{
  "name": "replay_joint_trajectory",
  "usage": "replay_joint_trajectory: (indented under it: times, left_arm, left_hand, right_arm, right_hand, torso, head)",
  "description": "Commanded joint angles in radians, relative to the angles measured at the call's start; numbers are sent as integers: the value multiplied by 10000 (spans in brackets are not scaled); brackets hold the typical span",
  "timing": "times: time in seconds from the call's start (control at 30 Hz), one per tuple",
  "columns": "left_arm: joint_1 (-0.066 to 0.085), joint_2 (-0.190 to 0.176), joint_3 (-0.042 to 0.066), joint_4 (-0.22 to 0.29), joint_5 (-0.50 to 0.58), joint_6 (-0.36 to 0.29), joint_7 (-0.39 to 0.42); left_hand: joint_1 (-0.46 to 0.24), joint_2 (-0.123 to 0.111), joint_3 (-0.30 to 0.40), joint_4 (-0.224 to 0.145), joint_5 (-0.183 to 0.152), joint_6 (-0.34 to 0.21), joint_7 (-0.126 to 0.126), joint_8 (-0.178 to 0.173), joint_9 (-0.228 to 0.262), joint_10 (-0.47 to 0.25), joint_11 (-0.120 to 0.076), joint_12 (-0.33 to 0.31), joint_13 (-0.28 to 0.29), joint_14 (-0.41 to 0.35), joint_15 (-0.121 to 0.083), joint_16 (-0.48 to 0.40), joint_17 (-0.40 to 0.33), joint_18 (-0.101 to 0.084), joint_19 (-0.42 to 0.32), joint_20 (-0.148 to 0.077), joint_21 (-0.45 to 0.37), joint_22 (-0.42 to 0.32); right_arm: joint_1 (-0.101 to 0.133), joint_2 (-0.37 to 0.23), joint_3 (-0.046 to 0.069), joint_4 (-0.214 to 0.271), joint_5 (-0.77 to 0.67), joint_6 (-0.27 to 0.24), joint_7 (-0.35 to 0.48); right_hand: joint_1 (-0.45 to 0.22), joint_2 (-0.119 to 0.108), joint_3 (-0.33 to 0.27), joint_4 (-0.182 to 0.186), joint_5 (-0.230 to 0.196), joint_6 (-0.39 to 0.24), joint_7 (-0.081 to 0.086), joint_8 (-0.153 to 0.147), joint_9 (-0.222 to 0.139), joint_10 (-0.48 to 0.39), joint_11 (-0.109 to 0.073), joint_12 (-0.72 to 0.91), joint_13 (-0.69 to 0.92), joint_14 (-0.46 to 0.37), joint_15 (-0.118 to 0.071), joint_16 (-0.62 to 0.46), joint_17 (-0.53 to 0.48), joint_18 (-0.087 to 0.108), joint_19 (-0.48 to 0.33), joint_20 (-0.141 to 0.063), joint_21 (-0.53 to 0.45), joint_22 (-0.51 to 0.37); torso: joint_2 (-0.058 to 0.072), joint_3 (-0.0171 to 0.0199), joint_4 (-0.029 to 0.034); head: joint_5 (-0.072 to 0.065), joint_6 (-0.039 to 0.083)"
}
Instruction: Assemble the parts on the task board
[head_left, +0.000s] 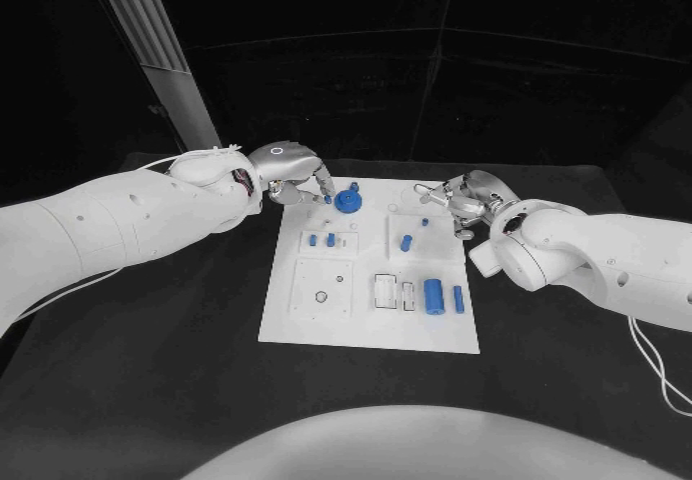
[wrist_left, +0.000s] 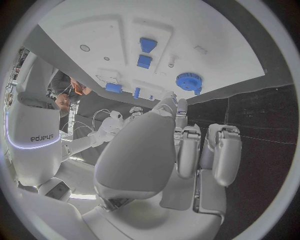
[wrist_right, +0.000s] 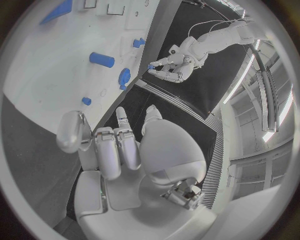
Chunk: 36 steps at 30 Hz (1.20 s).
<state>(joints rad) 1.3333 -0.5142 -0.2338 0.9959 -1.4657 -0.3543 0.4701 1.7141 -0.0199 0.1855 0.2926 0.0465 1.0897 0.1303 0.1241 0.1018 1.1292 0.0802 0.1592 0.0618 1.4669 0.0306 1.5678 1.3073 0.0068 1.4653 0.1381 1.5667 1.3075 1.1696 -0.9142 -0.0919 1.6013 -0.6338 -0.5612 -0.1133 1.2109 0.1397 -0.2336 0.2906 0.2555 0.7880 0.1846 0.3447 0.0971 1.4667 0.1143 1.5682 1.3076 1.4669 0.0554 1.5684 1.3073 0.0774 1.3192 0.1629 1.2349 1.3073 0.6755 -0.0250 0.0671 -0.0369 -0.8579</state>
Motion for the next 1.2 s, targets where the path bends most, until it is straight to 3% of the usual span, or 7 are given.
replay_joint_trajectory:
  times: [0.03, 0.37, 0.6, 1.2]
  left_arm:
    - [8, -9, 3, -42, 112, 719, -91]
    - [-131, 82, 2, -261, 112, 1249, -253]
    - [-189, 222, 1, -452, 111, 1396, -353]
    - [-372, 555, 1, -724, -180, 1898, -749]
  left_hand:
    - [-4, 78, 61, -9, 18, 80, -4, 31, 9, 55, 19, -29, -11, 1039, -34, 30, 2635, -68, 1055, -57, 41, 2633]
    - [-7, 90, 92, -9, 19, 50, 7, -2, -4, 49, 31, -77, -15, 1039, -22, 30, 2635, -68, 1055, -58, 41, 2633]
    - [-1, 83, 101, -15, 19, 39, 10, -14, -8, 46, 33, -95, -16, 1039, -19, 30, 2635, -68, 1055, -58, 41, 2633]
    - [69, 88, 172, -35, 19, 12, 24, -52, -22, 51, 40, -154, -14, 1039, -11, 30, 2635, -68, 1055, -58, 41, 2633]
  right_arm:
    - [13, -8, 6, 9, -32, 46, 49]
    - [13, -28, 6, 27, -32, 51, 65]
    - [12, -34, 6, 57, -32, 60, 79]
    - [12, -46, 6, 92, -32, 69, 60]
  right_hand:
    - [32, 42, -59, 3, 34, -67, -4, 56, 12, 1041, -39, 26, 2632, 1039, -78, 24, 2635, 141, 30, -64, -44, 926]
    - [32, 42, -59, 3, 34, -67, -4, 56, 12, 1041, -39, 26, 2632, 1039, -78, 24, 2635, 141, 30, -64, -44, 926]
    - [32, 42, -59, 3, 34, -67, -4, 56, 12, 1041, -39, 26, 2632, 1039, -78, 24, 2635, 141, 30, -64, -44, 926]
    - [48, 73, -62, 3, 39, -74, -6, 70, 11, 1041, -40, 26, 2632, 1039, -80, 24, 2635, 139, 39, -67, -40, 932]
  torso:
    - [3, -4, -21]
    - [2, 1, 6]
    - [7, -3, -38]
    - [11, -6, -15]
  head:
    - [12, 10]
    - [-24, -20]
    - [-20, 19]
    - [-68, -56]
